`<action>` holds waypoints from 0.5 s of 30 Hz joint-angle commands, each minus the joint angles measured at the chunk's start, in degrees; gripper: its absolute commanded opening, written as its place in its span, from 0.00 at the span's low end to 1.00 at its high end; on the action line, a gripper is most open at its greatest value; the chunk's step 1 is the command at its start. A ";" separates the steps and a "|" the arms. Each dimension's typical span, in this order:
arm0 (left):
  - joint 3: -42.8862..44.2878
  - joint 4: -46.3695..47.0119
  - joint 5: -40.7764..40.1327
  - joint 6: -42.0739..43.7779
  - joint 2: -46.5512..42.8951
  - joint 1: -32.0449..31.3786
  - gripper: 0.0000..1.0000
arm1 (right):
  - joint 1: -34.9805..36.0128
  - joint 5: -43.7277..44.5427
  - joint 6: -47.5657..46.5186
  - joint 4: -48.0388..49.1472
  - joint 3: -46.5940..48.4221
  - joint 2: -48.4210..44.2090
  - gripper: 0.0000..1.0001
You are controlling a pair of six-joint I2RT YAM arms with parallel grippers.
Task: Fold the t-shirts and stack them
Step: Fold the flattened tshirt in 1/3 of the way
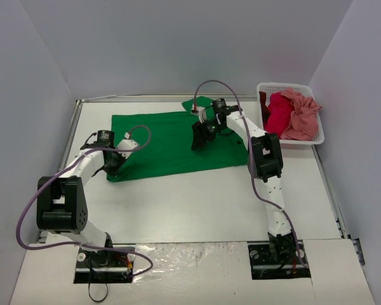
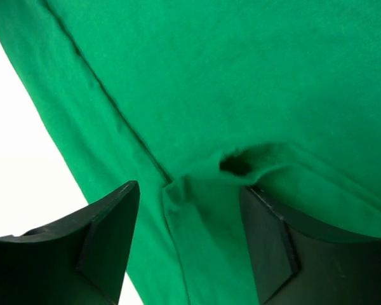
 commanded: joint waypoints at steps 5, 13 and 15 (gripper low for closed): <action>0.73 -0.41 0.72 -0.67 -1.21 0.49 0.02 | -0.17 2.97 -1.15 -2.51 -3.53 -16.51 0.69; 0.47 -0.76 1.60 -0.41 -3.23 0.49 0.02 | -3.33 18.59 -5.46 -2.86 -22.67 -32.86 0.70; 0.46 -0.94 1.60 -0.23 -3.58 0.49 0.02 | -3.95 23.07 -6.78 -2.77 -27.41 -36.46 0.68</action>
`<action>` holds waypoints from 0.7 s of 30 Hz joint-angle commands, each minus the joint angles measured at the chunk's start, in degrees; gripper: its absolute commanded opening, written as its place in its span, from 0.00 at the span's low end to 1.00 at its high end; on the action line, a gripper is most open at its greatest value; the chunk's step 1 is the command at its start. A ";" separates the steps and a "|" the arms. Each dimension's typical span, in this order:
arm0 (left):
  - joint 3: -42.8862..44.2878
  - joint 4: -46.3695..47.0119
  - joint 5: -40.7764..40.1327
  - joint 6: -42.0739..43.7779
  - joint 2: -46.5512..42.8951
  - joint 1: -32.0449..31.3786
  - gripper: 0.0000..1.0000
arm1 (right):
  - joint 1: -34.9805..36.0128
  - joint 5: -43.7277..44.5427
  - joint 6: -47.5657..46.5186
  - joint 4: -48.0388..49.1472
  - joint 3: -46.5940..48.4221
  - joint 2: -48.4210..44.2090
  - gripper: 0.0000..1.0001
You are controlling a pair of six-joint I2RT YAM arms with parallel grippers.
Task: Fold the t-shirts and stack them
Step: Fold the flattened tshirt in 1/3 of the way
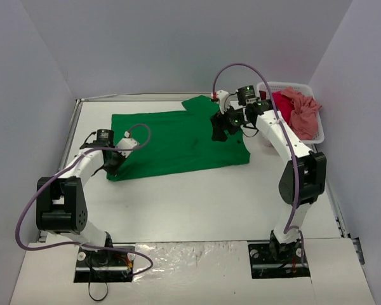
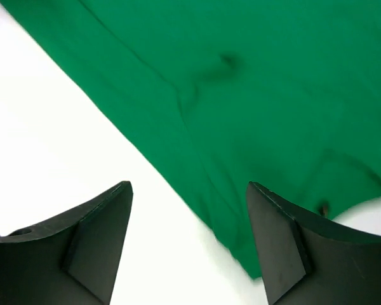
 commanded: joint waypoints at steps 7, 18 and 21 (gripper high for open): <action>0.55 -1.42 0.90 0.75 -4.29 0.58 0.02 | -3.37 22.17 -3.61 -1.92 -20.54 -8.24 0.56; -0.24 -1.07 1.17 0.49 -5.52 0.58 0.02 | -4.34 30.70 -2.12 2.83 -24.96 -5.53 0.54; -0.41 -0.98 0.99 0.67 -5.87 0.58 0.02 | -4.51 31.23 -2.03 3.71 -24.34 -3.33 0.54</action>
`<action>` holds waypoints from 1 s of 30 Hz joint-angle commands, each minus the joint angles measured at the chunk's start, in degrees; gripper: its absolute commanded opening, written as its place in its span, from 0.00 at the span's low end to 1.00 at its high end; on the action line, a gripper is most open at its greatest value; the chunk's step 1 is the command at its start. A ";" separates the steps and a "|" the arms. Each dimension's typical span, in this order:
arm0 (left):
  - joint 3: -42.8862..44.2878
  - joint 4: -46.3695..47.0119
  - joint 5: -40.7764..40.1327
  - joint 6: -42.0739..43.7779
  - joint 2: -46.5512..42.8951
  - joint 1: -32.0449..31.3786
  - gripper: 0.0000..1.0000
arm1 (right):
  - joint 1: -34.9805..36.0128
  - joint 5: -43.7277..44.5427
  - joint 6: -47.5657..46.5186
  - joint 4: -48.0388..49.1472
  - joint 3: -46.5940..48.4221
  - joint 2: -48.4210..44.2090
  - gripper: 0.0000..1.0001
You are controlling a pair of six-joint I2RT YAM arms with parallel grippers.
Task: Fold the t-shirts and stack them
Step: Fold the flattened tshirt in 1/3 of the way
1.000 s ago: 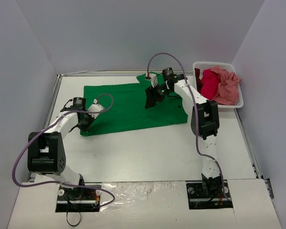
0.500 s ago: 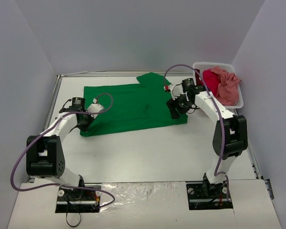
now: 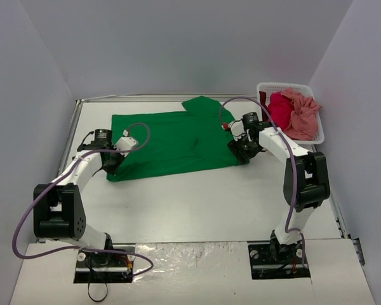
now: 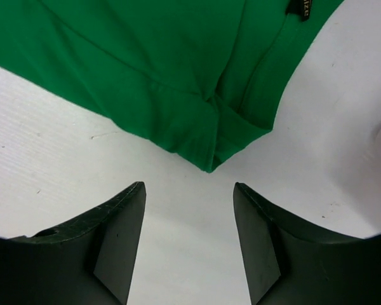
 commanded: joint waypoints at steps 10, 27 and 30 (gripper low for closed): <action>-0.90 -0.61 0.62 0.80 -2.83 0.66 0.02 | -0.91 1.83 1.01 1.51 2.90 8.37 0.42; 2.96 -1.14 -2.98 3.08 -1.61 1.01 0.02 | -4.51 2.27 -0.40 1.51 1.15 8.20 0.00; 4.02 -0.88 -3.51 3.44 -0.38 1.10 0.02 | -4.69 1.57 -0.40 1.42 1.15 8.38 0.00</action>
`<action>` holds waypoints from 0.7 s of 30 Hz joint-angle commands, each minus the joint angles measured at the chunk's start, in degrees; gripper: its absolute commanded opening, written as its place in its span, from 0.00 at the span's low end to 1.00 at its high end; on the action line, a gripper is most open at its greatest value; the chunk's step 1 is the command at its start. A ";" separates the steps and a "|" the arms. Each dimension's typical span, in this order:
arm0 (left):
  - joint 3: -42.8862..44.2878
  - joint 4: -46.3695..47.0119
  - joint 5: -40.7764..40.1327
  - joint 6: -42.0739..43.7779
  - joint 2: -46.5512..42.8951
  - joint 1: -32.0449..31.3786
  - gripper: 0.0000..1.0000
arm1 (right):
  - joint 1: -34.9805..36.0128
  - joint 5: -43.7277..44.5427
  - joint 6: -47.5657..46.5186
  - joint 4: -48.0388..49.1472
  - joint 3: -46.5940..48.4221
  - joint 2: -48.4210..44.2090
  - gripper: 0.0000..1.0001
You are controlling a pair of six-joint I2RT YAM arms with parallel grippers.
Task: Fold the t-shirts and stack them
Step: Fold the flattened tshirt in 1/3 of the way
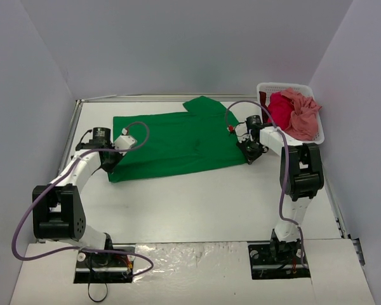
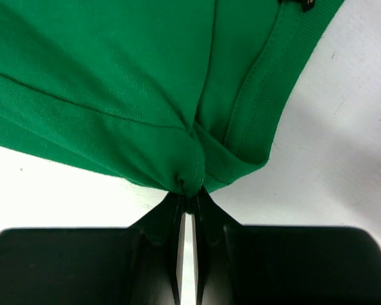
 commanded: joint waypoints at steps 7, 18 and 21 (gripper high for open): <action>5.63 1.03 -1.87 1.27 4.50 0.45 0.02 | -0.54 -0.56 -0.26 -2.14 0.56 0.64 0.00; 5.63 7.27 -6.97 3.56 13.73 0.36 0.02 | -0.45 -1.35 0.09 -2.49 0.30 1.08 0.00; 5.19 8.06 -8.11 4.17 14.69 0.36 0.05 | -0.45 -1.53 0.35 -2.67 0.82 1.43 0.00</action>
